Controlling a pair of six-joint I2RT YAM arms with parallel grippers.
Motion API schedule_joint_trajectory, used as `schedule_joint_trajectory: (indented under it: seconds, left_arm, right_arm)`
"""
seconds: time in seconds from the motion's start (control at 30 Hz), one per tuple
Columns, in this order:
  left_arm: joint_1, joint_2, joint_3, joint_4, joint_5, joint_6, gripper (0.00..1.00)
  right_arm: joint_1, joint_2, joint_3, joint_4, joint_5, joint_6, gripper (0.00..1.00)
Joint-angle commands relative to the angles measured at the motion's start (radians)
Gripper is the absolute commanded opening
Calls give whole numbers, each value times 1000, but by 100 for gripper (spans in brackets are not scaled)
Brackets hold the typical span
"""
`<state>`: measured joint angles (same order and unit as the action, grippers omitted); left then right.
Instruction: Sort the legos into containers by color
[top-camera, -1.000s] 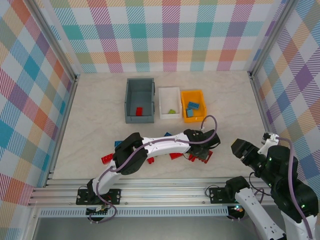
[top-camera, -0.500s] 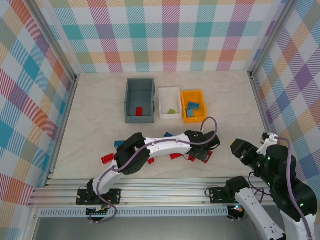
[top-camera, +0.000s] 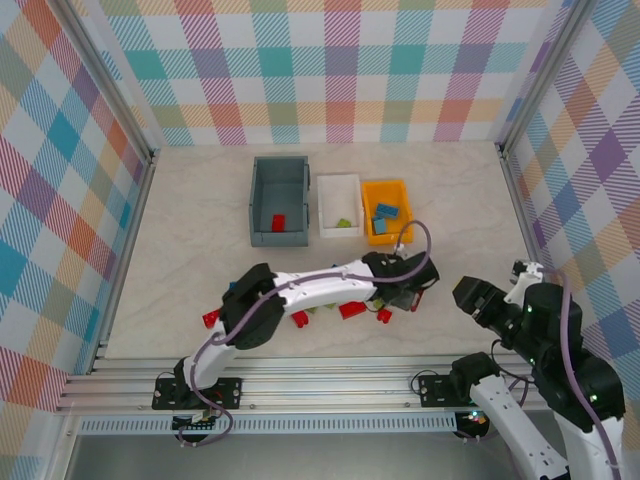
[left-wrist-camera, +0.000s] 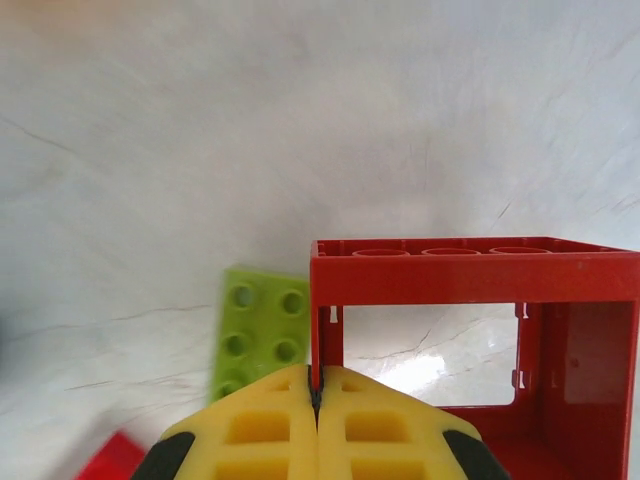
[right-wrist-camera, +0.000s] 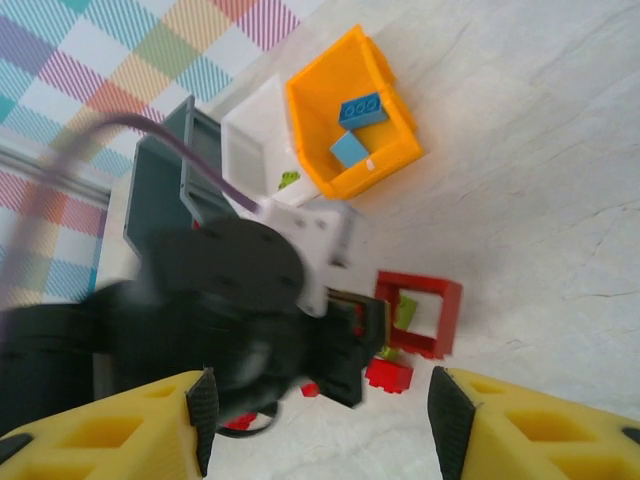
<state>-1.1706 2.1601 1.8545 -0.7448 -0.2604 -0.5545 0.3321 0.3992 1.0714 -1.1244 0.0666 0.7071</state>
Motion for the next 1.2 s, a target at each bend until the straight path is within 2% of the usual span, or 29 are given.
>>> schedule_joint_trajectory:
  seconds: [0.0,0.1,0.3,0.4,0.43,0.53,0.63,0.83,0.97,1.17]
  left_arm:
    - [92,-216,-13,-72,-89,-22,0]
    - [197,-332,-63,-119,-138,10,0]
    - [517,-473,-151,-138,-117,84,0]
    - [655,-458,-142,-104,-89,121,0]
    - [693,-439,-127,-91,-83,129,0]
    - [767,-342,-44,-81,-63,144,0]
    - [796,-225,63,-81,-55,164,0]
    - [804,-12,273,-135,-51,180,0]
    - [808,70,346,-173,-95,188,0]
    - [814,124,332,-134,-49,223,0]
  right_arm:
    - [-3,47,-30,98,-98,-61,60]
    - [-2,109,-42,167,-177,-110,60]
    - [27,283,-43,390,-322,-147,58]
    - [160,412,-7,463,-210,-171,58]
    - [232,468,21,477,-154,-186,59]
    - [404,651,119,502,-7,-212,59]
    - [470,805,204,537,51,-189,59]
    - [498,1047,379,495,136,-103,59]
    - [499,1087,405,507,125,-90,59]
    - [499,1073,381,513,126,-87,59]
